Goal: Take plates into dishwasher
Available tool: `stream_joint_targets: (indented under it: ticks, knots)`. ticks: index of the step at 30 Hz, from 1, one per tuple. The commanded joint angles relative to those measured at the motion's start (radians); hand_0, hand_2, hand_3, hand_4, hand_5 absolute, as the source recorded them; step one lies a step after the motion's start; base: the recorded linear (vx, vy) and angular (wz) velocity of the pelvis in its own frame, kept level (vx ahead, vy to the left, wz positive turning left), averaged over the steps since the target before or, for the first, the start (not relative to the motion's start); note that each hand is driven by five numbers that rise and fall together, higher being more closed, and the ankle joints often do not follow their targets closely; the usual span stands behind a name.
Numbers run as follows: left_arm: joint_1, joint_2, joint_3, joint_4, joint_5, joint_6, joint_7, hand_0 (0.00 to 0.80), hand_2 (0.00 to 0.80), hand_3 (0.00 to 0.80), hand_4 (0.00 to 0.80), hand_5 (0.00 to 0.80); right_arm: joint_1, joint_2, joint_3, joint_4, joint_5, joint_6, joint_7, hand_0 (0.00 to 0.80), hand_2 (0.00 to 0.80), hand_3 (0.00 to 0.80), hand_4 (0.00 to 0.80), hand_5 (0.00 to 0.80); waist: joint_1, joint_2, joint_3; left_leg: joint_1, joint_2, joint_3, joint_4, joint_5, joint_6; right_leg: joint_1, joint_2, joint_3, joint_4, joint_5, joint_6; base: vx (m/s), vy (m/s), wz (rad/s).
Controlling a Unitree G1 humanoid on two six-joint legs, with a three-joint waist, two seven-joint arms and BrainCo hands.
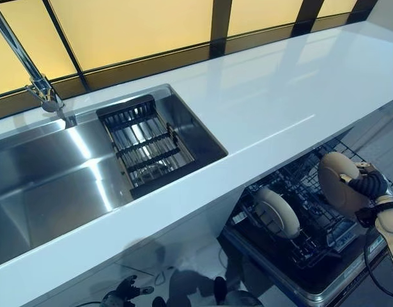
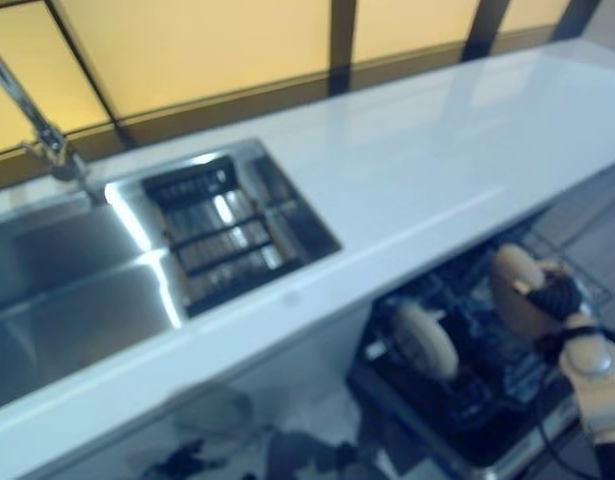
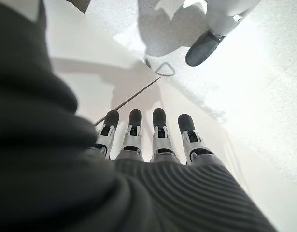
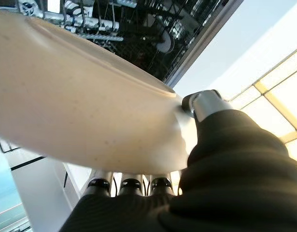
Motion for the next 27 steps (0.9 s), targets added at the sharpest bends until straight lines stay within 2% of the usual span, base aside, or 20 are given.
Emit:
stream_joint_targets:
  ticks: [1, 13, 27]
  knots:
    - [-0.037, 0.042, -0.016, 0.004, 0.03, -0.001, -0.004, 0.0, 0.0, 0.0, 0.0, 0.0, -0.133, 0.012, 0.014, 0.041, -0.044, -0.001, -0.055, 0.8, 0.8, 0.8, 0.8, 0.8, 0.03, -0.054, -0.005, -0.072, -0.015, -0.01, 0.032, 0.016, 0.032, 0.015, 0.047, -0.041, 0.069, -0.096, -0.001, 0.013, -0.035, 0.04]
    - [-0.056, 0.057, -0.039, -0.056, 0.023, 0.025, -0.011, 0.0, 0.0, 0.0, 0.0, 0.0, -0.232, 0.042, 0.109, 0.169, -0.1, 0.047, -0.094, 0.8, 0.8, 0.8, 0.8, 0.8, 0.064, -0.04, 0.039, -0.11, -0.01, -0.04, 0.053, 0.024, 0.025, -0.001, 0.04, -0.058, 0.089, -0.104, -0.007, -0.009, -0.027, 0.05]
    - [-0.075, 0.081, -0.046, -0.103, 0.0, 0.036, -0.012, 0.0, 0.0, 0.0, 0.0, 0.0, -0.297, 0.047, 0.207, 0.357, -0.182, 0.041, -0.115, 0.8, 0.8, 0.8, 0.8, 0.8, 0.098, -0.023, 0.087, -0.147, -0.014, -0.066, 0.058, 0.038, 0.019, -0.021, 0.032, -0.085, 0.104, -0.107, -0.01, -0.031, -0.011, 0.05]
